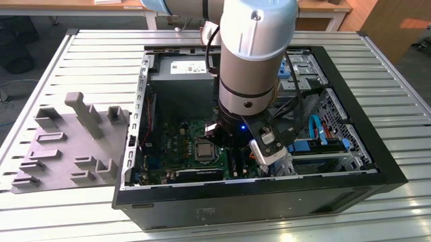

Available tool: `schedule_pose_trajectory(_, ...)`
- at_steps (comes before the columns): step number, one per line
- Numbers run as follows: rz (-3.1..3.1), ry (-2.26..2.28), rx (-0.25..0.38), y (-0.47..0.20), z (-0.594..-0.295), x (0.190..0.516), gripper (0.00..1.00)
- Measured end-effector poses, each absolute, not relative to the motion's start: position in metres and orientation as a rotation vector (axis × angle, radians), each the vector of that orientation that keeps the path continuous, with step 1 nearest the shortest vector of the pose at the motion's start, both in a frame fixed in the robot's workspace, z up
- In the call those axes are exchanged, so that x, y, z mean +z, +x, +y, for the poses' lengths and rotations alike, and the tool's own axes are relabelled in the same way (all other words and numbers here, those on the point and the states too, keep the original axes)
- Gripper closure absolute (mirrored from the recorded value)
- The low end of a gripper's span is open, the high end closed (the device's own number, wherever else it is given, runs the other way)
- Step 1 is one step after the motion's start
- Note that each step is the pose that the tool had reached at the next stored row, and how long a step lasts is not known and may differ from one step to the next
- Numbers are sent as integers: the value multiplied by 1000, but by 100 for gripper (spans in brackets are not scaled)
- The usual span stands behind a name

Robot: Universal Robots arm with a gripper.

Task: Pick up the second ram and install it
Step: 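Press down the second ram until it locks into place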

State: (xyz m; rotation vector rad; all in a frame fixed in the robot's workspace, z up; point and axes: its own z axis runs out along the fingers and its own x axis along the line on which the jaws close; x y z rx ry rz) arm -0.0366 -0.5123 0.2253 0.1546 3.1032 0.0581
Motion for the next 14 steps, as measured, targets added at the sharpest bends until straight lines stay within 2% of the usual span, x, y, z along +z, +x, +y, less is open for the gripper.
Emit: schedule_pose_trajectory(14,3103,155,58,-37,-512,221,89)
